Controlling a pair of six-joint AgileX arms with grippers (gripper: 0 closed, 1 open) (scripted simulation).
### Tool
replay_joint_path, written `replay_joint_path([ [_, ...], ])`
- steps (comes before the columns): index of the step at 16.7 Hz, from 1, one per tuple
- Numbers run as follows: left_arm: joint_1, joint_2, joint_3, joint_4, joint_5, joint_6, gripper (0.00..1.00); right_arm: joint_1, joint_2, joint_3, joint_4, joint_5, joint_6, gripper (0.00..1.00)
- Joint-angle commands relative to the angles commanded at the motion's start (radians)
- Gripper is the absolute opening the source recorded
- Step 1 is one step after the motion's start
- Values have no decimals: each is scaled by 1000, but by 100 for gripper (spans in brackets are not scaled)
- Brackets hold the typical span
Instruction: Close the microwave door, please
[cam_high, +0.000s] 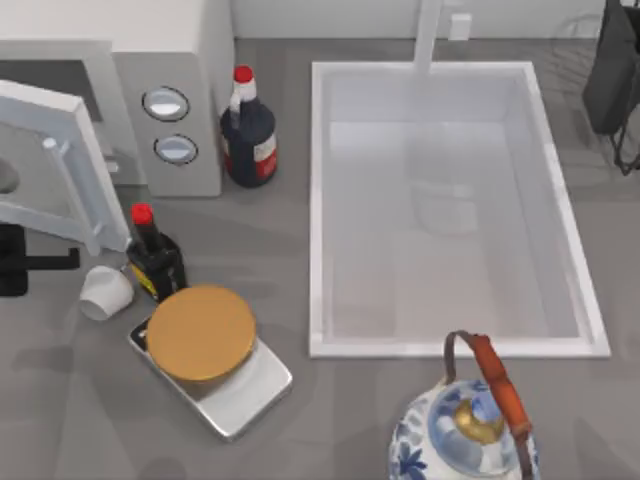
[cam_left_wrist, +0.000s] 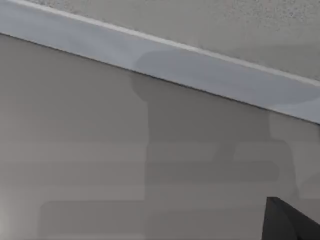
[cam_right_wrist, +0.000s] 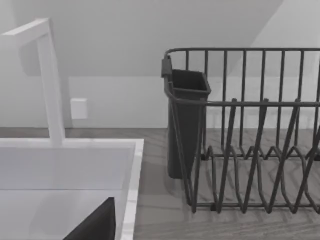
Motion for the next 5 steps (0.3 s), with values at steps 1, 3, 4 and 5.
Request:
replay_joint_path([
  [1, -4, 50, 28, 20, -3, -2, 0, 0, 0, 0, 0, 0, 0, 100],
  [3, -11, 117, 74, 54, -7, -6, 0, 0, 0, 0, 0, 0, 0, 100],
  [4, -13, 135, 88, 64, -8, -7, 0, 0, 0, 0, 0, 0, 0, 100],
  [5, -14, 143, 94, 69, -9, -8, 0, 0, 0, 0, 0, 0, 0, 100],
])
